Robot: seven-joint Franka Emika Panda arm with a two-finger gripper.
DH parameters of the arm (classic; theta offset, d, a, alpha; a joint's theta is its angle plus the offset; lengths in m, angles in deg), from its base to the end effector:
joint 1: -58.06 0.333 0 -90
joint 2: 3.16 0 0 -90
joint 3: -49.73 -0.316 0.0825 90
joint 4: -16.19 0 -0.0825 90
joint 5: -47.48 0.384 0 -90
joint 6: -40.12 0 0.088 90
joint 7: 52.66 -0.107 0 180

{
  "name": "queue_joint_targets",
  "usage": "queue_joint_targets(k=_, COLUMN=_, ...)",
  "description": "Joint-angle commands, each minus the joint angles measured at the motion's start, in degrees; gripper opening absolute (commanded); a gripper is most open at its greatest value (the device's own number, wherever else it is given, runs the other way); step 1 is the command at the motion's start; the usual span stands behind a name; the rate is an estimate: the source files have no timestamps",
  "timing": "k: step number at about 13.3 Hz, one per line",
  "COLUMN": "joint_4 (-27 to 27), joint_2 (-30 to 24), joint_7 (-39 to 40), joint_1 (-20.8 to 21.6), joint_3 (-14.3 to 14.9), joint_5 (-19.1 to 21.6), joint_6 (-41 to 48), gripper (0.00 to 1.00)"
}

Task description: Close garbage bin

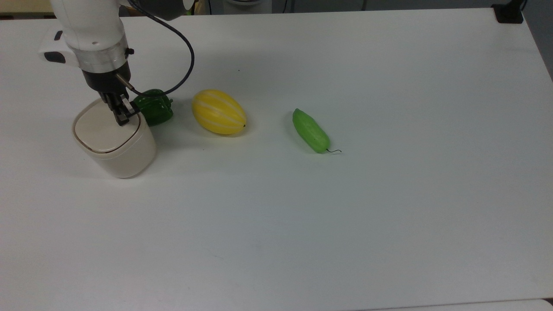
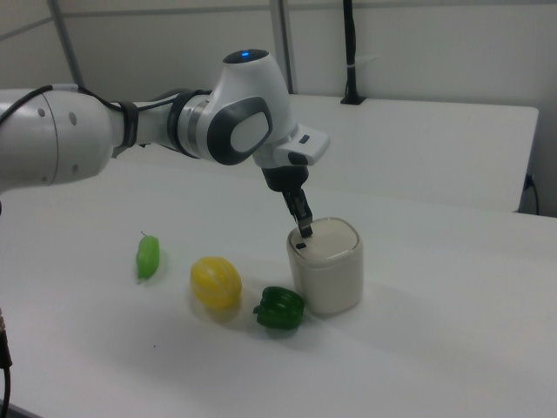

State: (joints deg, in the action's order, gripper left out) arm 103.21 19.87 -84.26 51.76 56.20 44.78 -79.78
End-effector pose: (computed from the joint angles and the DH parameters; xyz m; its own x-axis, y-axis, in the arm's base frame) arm 0.6781 -0.1445 0.4487 0.7226 -0.6640 0.1924 -0.6744 -0.7382 -0.0147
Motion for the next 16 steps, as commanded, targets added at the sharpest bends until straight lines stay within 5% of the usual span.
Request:
queue_joint_targets(k=1, joint_4=-0.8, joint_2=-3.4, joint_7=1.4, joint_1=0.0, joint_3=0.6, joint_5=0.5, joint_6=5.6, gripper=0.00)
queue_joint_targets(k=4, joint_4=-0.7, joint_2=-7.2, joint_7=6.4, joint_1=0.2, joint_3=0.4, joint_5=1.7, joint_6=12.2, gripper=0.07)
queue_joint_targets(k=8, joint_4=-0.4, joint_2=-12.1, joint_7=16.2, joint_1=1.0, joint_3=-0.1, joint_5=3.9, joint_6=23.7, gripper=0.56)
queue_joint_targets(k=10, joint_4=-0.1, joint_2=-14.4, joint_7=20.6, joint_1=2.5, joint_3=-0.3, joint_5=5.9, joint_6=29.1, gripper=0.65)
queue_joint_targets(k=12, joint_4=0.8, joint_2=-17.1, joint_7=26.1, joint_1=4.2, joint_3=-0.8, joint_5=6.0, joint_6=34.8, gripper=0.96)
queue_joint_targets(k=16, joint_4=10.1, joint_2=-27.0, joint_7=34.4, joint_1=7.4, joint_3=-1.1, joint_5=6.0, joint_6=37.7, gripper=1.00)
